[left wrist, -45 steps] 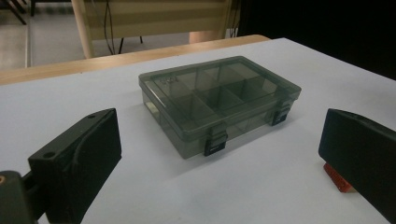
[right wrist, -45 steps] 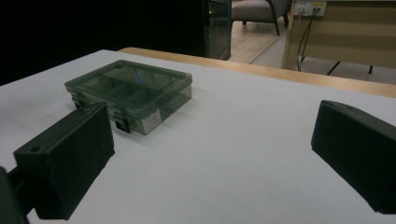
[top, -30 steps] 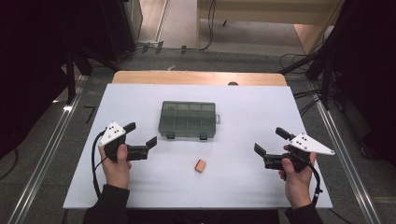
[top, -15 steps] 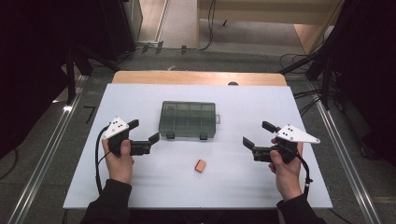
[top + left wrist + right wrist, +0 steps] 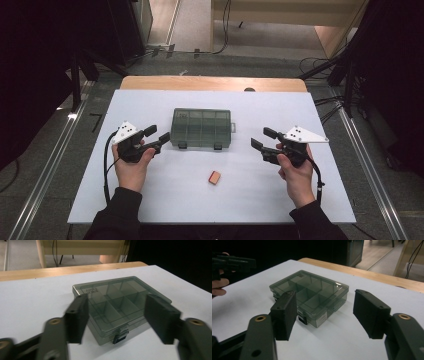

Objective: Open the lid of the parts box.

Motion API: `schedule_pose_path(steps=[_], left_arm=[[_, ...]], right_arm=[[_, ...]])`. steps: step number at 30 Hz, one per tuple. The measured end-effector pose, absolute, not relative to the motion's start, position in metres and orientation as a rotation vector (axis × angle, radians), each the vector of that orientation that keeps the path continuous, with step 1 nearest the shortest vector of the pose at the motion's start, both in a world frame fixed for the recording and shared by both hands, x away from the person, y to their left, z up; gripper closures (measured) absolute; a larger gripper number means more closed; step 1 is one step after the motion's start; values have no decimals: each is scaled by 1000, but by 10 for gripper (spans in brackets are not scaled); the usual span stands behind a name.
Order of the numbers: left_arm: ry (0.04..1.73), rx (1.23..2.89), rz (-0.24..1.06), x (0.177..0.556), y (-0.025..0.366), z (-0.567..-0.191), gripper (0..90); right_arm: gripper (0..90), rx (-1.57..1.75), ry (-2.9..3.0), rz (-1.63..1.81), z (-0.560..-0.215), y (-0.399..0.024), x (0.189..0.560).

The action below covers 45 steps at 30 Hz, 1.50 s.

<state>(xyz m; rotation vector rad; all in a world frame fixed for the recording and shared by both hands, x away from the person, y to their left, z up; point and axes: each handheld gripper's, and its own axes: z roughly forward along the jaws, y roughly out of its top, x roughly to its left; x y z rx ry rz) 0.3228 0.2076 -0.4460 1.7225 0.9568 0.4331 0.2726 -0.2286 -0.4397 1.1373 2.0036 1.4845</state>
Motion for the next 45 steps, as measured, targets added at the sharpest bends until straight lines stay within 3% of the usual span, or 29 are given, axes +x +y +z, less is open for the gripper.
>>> schedule_pose_path(steps=[3, 6, 14, 23, 45], left_arm=[[970, 1720, 469, 327, 208, -445, 602], [978, 1738, 485, 331, 208, -447, 701], [1004, 1780, 429, 343, 208, -454, 861], [1108, 1782, 385, 362, 218, -466, 898], [1189, 1855, 323, 384, 205, -492, 899]], right_arm=[[407, 1139, 2025, 1451, -440, -222, 279], [462, 1138, 2072, 1483, -441, -219, 286], [656, 1124, 2128, 1479, -447, -208, 297], [873, 1132, 2211, 1455, -456, -199, 312], [878, 1193, 2323, 1364, -485, -182, 337]])
